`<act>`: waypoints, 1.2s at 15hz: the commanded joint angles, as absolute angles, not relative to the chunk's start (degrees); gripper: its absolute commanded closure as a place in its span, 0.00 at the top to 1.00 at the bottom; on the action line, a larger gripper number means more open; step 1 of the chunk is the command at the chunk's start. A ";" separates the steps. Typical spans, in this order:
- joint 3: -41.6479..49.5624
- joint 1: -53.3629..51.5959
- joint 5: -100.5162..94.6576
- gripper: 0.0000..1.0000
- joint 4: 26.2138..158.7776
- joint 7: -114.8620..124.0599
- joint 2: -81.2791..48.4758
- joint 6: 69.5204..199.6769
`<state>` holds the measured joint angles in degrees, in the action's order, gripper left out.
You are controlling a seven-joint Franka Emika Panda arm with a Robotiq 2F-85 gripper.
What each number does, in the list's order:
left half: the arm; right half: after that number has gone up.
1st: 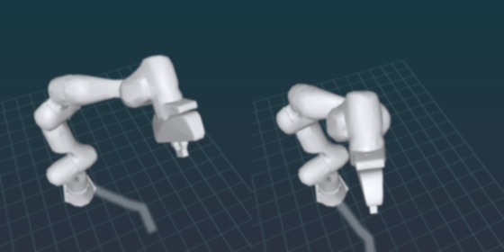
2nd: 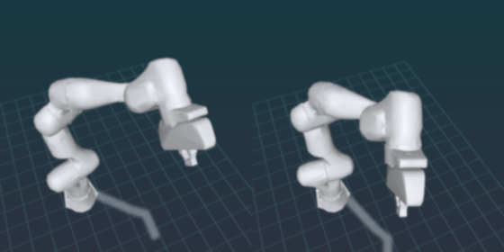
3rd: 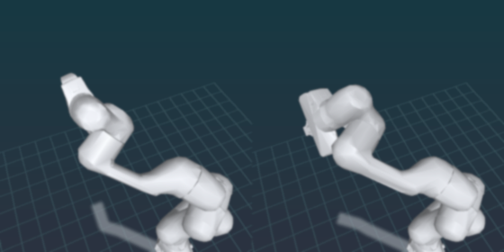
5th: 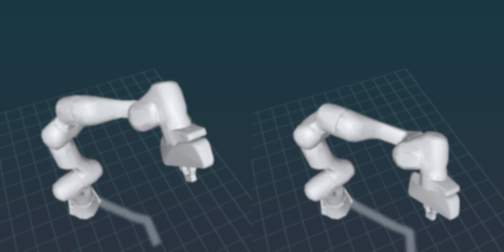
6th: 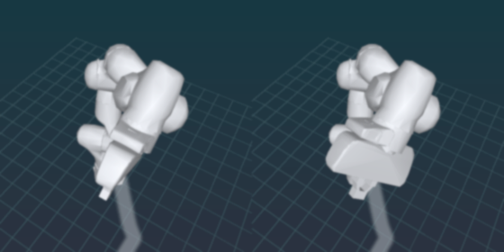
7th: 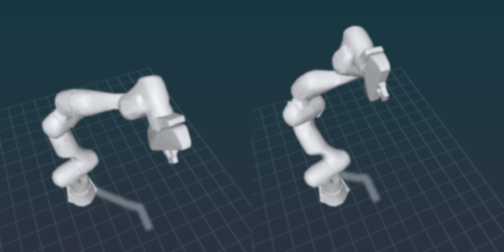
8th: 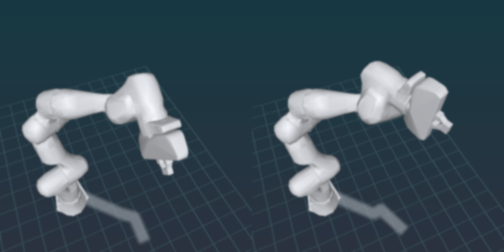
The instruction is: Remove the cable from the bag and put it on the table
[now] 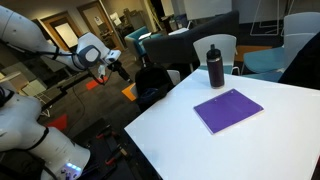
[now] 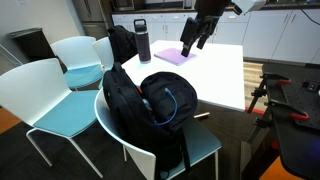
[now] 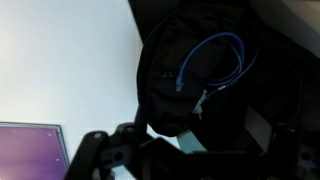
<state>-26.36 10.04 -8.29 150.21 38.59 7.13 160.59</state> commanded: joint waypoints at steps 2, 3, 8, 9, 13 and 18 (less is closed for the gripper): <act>-19.51 3.47 -2.81 1.00 148.36 31.87 1.85 162.65; -18.09 2.12 -0.23 1.00 147.37 27.14 -0.60 163.73; -19.21 1.82 10.04 1.00 139.29 3.51 -12.19 164.38; -20.68 3.60 10.74 1.00 137.23 -0.93 -14.38 163.48; -17.00 3.19 10.77 1.00 131.48 -11.32 -19.90 161.39; -14.19 1.48 8.96 1.00 130.62 -10.61 -20.47 157.36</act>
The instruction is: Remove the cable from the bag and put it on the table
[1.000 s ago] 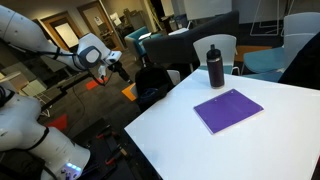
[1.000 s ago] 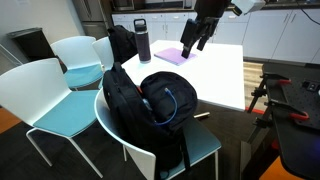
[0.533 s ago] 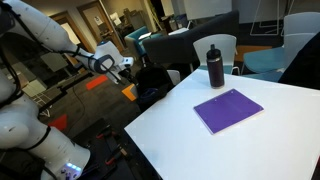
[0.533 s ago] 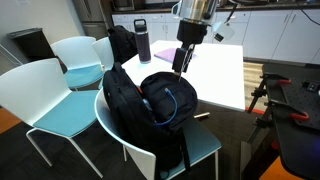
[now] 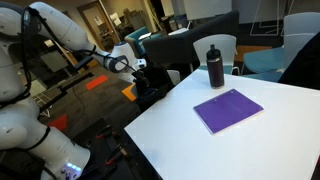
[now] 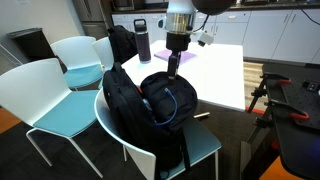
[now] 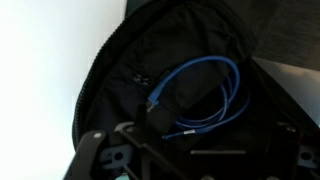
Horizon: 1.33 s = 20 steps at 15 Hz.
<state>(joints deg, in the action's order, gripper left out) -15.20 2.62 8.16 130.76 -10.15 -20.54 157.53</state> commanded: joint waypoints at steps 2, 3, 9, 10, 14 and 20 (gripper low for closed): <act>-14.15 1.14 8.85 1.00 130.29 -10.61 -20.49 156.84; -14.16 1.02 8.84 1.00 130.27 -10.60 -20.49 156.83; -8.60 -4.53 -8.21 1.00 125.69 -14.38 -25.91 160.66; -8.85 -4.46 -9.58 1.00 125.04 -15.89 -26.89 161.94; -13.09 -1.62 -10.90 1.00 122.08 -24.14 -32.16 169.22; -18.87 1.86 -11.05 1.00 118.73 -29.39 -38.26 168.43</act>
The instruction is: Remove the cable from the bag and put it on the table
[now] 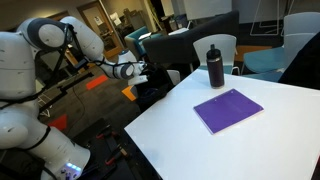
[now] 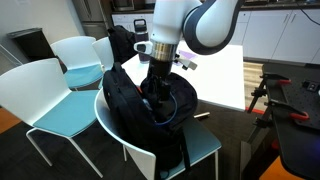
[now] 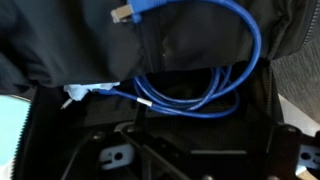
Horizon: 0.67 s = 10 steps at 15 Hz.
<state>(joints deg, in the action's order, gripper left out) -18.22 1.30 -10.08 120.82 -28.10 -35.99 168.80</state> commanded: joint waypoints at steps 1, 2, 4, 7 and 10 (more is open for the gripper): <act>-14.97 -1.58 -12.49 1.00 118.63 -26.52 -38.04 169.24; -12.06 -4.11 -13.94 1.00 118.43 -24.95 -38.05 170.00; -7.57 -8.09 -16.20 1.00 117.42 -22.04 -38.83 170.37; -5.41 -10.81 -16.78 1.00 115.89 -18.85 -40.47 169.97; -7.04 -10.34 -15.35 1.00 114.56 -17.73 -42.19 169.85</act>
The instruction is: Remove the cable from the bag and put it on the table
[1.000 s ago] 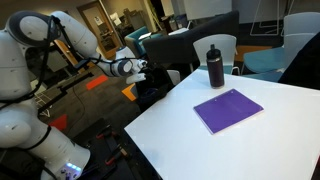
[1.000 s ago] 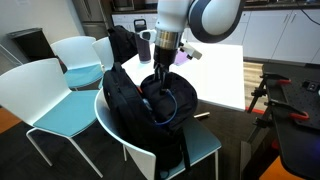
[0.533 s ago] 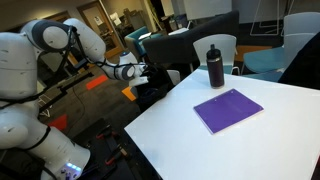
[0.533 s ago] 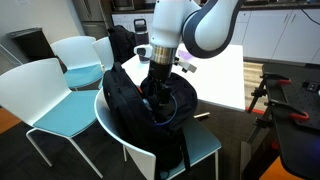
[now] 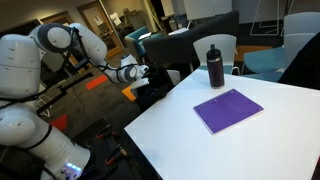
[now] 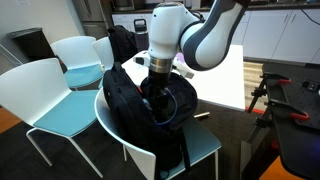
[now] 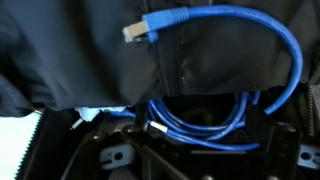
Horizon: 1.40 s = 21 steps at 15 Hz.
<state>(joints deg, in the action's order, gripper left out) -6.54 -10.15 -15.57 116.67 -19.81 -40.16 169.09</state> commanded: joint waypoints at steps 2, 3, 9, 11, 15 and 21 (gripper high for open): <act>-7.80 -10.12 -14.70 1.00 113.44 -16.86 -43.45 169.46; -7.33 -10.84 -14.72 1.00 112.73 -16.02 -44.18 169.62; -9.39 -10.59 -13.54 1.00 108.59 -14.27 -48.24 170.24; -10.52 -10.16 -12.52 1.00 107.21 -14.18 -49.50 170.33; -8.92 -12.27 -12.10 1.00 105.02 -12.74 -51.44 170.60; -5.36 -15.56 -12.29 0.51 104.59 -8.25 -51.83 170.45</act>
<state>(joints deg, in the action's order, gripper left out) -7.54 -13.23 -12.65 105.58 -11.10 -51.32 169.19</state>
